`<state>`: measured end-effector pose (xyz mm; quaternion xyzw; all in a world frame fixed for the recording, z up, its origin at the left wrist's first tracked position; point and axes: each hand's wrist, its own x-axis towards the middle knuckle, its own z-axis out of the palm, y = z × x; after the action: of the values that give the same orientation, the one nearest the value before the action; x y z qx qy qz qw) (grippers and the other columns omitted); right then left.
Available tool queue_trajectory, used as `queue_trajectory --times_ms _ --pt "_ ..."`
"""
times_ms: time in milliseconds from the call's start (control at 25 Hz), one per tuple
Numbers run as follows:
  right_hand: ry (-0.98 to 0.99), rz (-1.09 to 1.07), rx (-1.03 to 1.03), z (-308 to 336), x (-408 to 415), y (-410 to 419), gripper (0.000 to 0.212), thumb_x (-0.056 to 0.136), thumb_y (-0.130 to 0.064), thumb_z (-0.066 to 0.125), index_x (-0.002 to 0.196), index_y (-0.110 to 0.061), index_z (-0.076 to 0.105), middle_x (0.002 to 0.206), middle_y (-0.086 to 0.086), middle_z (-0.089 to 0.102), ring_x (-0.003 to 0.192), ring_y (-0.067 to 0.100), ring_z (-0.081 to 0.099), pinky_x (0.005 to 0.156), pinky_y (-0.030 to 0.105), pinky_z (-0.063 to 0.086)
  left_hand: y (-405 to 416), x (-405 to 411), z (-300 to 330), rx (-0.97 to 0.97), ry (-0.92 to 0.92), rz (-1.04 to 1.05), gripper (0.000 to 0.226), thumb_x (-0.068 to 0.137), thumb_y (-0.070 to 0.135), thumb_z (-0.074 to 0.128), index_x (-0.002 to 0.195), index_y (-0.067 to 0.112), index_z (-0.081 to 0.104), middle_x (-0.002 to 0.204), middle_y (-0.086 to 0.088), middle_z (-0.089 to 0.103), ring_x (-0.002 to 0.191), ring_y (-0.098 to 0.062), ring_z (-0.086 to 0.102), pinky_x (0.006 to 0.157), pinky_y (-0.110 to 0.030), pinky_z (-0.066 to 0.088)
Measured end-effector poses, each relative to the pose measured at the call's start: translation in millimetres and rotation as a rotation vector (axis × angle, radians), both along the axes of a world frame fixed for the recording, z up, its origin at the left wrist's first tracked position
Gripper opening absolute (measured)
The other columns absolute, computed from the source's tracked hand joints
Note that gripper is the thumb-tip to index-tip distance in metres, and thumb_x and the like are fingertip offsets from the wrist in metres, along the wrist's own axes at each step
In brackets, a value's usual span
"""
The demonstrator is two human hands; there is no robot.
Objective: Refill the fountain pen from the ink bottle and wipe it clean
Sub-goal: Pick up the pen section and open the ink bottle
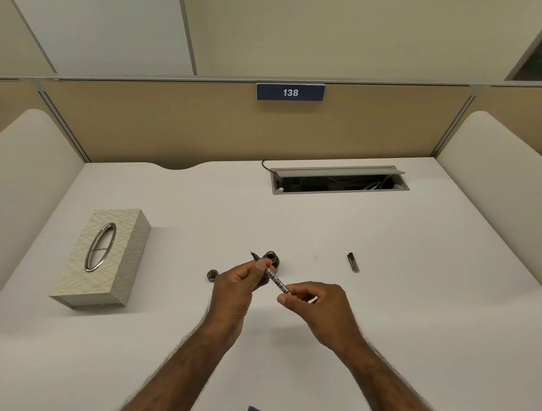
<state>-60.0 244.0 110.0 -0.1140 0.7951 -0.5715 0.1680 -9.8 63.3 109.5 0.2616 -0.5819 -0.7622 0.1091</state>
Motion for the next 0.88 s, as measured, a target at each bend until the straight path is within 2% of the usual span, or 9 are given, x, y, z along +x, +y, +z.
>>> queue_trajectory --times_ms 80,200,280,400,480,560,720,880 --pt "-0.046 -0.014 -0.036 0.9 0.5 1.1 0.009 0.085 -0.033 0.090 0.091 -0.028 0.087 0.082 -0.009 0.083 0.071 0.000 0.066 0.067 0.014 0.050 1.2 -1.2 2.8 0.022 0.006 -0.001 0.018 0.100 0.023 0.072 0.096 0.019 0.089 0.108 -0.009 0.085 0.098 -0.016 0.078 0.112 -0.051 0.054" --pt "-0.170 0.044 -0.083 1.5 3.4 2.8 0.019 0.098 -0.039 0.076 0.096 -0.023 0.085 0.086 0.001 0.083 0.072 0.009 0.068 0.063 0.026 0.054 -0.1 -2.3 6.3 0.026 0.003 -0.015 0.020 0.101 0.024 0.071 0.094 0.020 0.089 0.109 -0.008 0.084 0.101 -0.020 0.077 0.112 -0.050 0.055" --pt "-0.207 0.069 -0.091 1.1 5.1 2.8 0.024 0.104 -0.036 0.069 0.097 -0.019 0.085 0.086 0.004 0.083 0.070 0.011 0.067 0.062 0.028 0.053 -2.0 -2.4 7.4 0.022 -0.004 -0.023 0.019 0.101 0.025 0.071 0.095 0.020 0.089 0.108 -0.007 0.085 0.100 -0.021 0.077 0.112 -0.050 0.055" --pt "-0.189 0.017 -0.108 0.0 5.7 3.2 0.010 0.096 -0.026 0.080 0.096 -0.017 0.083 0.081 0.003 0.081 0.067 0.012 0.066 0.060 0.028 0.053 -1.8 -1.0 9.1 0.026 -0.001 -0.032 0.019 0.101 0.023 0.070 0.097 0.017 0.088 0.107 -0.008 0.085 0.100 -0.020 0.077 0.110 -0.048 0.056" --pt "-0.200 -0.009 -0.148 -2.0 5.1 3.0 0.014 0.089 -0.022 0.088 0.098 -0.015 0.079 0.081 0.001 0.078 0.068 0.013 0.066 0.060 0.030 0.054 -0.7 0.1 9.3 0.027 0.006 -0.036 0.019 0.100 0.024 0.070 0.096 0.018 0.088 0.108 -0.007 0.084 0.103 -0.021 0.077 0.110 -0.047 0.057" --pt "-0.250 -0.005 -0.194 -2.4 4.3 2.3 0.018 0.090 -0.023 0.087 0.103 -0.013 0.078 0.086 0.003 0.077 0.070 0.016 0.067 0.061 0.033 0.054 -1.3 0.3 7.7 0.037 0.013 -0.036 0.019 0.101 0.024 0.070 0.098 0.018 0.088 0.110 -0.008 0.084 0.106 -0.024 0.076 0.110 -0.047 0.056" --pt "-0.306 0.083 -0.175 0.8 5.5 1.1 0.028 0.106 -0.034 0.067 0.106 -0.010 0.081 0.087 0.008 0.081 0.072 0.018 0.071 0.061 0.031 0.054 -3.6 -0.9 6.0 0.040 0.009 -0.030 0.019 0.101 0.024 0.069 0.102 0.016 0.087 0.110 -0.009 0.084 0.107 -0.025 0.076 0.110 -0.048 0.056" --pt "-0.259 0.037 -0.173 -4.0 4.5 3.5 0.017 0.095 -0.027 0.082 0.098 -0.010 0.078 0.082 0.005 0.078 0.072 0.021 0.071 0.064 0.037 0.055 -0.4 0.3 4.3 0.045 0.007 -0.022 0.019 0.101 0.022 0.069 0.102 0.013 0.086 0.107 -0.011 0.084 0.105 -0.023 0.077 0.109 -0.047 0.057"
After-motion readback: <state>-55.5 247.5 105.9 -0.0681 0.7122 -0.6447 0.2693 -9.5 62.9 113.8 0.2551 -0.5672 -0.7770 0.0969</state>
